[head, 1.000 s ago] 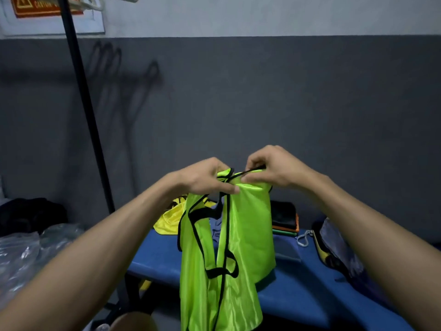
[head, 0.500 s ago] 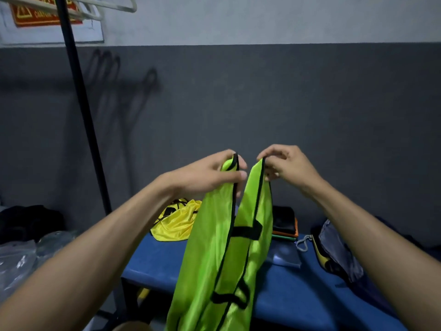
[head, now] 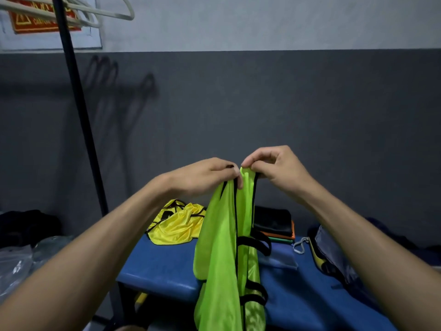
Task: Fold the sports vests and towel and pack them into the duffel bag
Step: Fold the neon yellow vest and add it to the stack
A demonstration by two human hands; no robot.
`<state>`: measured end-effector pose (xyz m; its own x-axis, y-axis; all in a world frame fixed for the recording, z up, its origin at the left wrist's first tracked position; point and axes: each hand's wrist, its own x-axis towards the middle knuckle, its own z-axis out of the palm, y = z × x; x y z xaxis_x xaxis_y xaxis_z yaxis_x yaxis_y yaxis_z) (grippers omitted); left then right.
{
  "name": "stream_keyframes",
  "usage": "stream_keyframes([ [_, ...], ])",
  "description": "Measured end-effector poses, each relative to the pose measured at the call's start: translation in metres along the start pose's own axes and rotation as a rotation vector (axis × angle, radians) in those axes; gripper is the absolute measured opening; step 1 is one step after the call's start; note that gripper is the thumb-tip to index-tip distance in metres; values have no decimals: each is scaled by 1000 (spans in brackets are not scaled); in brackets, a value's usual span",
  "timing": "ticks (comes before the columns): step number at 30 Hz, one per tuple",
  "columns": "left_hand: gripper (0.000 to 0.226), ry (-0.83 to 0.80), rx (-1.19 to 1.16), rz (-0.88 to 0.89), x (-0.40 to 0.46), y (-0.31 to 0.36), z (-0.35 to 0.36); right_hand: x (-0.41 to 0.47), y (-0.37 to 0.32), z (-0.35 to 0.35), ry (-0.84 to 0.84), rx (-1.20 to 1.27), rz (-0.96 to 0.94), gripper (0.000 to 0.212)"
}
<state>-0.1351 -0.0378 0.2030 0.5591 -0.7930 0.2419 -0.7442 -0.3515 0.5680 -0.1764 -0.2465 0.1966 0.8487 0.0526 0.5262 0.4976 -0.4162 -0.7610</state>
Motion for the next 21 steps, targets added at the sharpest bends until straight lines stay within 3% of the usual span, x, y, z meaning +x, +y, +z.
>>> stream_keyframes([
  [6, 15, 108, -259, 63, 5, -11, 4, -8, 0, 5, -112, 94, 13, 13],
  [11, 22, 192, -379, 33, 3, -7, 4, -13, -2, 4, -199, 53, 8, 18],
  [14, 11, 232, -421, -1, 4, -4, 5, -13, -1, 6, -159, 31, 28, 16],
  [17, 18, 305, -396, -34, 4, -3, 9, -13, -2, 11, -102, -124, 6, 10],
  [21, 17, 429, -172, -55, 4, -9, 16, -12, -4, 15, -17, -508, -105, 14],
])
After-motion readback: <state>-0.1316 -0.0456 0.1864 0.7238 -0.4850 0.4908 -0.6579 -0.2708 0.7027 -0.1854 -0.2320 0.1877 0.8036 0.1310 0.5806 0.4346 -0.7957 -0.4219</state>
